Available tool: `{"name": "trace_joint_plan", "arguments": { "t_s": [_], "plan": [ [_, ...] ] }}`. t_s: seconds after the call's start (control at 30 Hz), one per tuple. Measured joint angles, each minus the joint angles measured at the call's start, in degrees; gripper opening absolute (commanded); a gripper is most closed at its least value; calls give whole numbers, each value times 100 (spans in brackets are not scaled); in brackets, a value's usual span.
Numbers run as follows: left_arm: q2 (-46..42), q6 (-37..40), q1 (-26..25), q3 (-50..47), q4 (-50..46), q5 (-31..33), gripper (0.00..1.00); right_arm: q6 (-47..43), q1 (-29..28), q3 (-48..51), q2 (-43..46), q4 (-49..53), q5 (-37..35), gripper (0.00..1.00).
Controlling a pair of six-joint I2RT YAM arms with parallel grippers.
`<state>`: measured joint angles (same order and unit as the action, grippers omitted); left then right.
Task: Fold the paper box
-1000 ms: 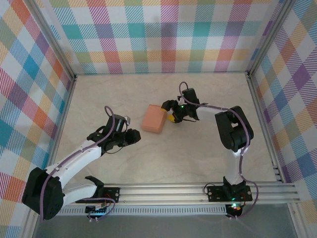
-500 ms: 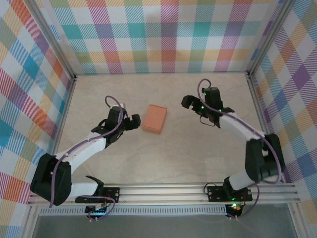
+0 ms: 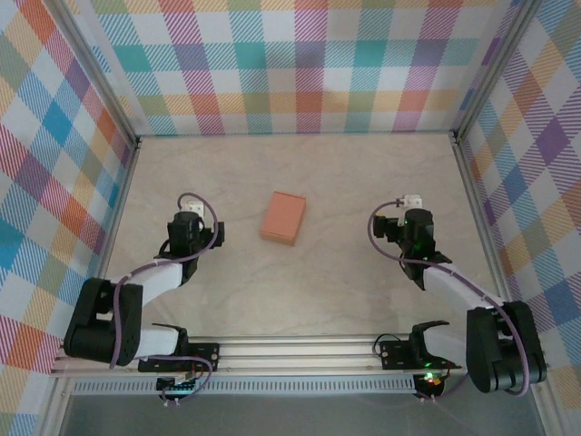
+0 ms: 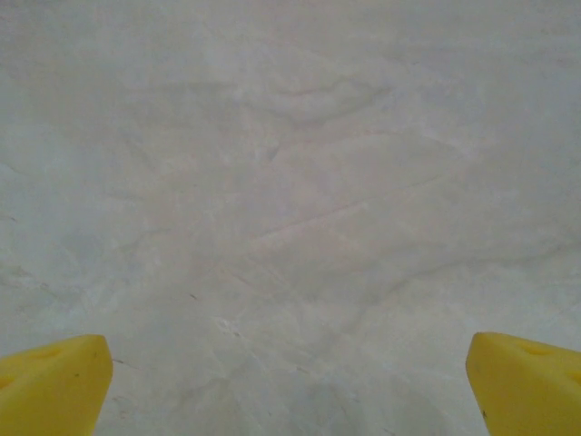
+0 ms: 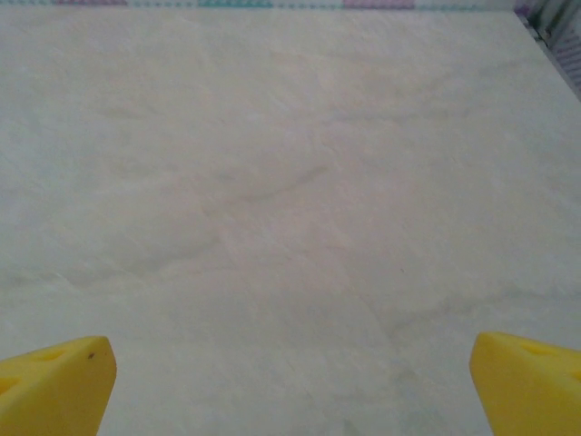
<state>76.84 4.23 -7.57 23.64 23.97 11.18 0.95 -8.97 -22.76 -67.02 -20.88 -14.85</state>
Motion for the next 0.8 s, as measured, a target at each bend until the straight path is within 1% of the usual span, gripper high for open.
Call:
{"name": "trace_joint_plan", "arguments": {
  "t_s": [0.07,0.17,0.2,0.3,0.37,0.57,0.8],
  "plan": [
    [236,-33,227,-68,328,-334,100,-2,271,179,-297,-516,225,100],
    [870,-109,479,-98,1403,-693,100,9,638,214,-949,-1296,588,100],
    [1097,-125,511,-74,1585,-796,100,15,743,212,-1178,-1539,721,100],
    [1307,-164,514,-50,1639,-925,100,48,962,177,-1849,-2109,1130,100],
    [1307,-181,509,-37,1722,-944,100,52,1005,144,-2096,-2181,1316,100],
    [1307,-184,455,-13,1886,-857,100,50,1003,68,-2129,-2404,1604,100],
    [1307,-184,446,-13,1954,-855,100,50,1003,55,-2129,-2500,1672,100]
  ]
}}
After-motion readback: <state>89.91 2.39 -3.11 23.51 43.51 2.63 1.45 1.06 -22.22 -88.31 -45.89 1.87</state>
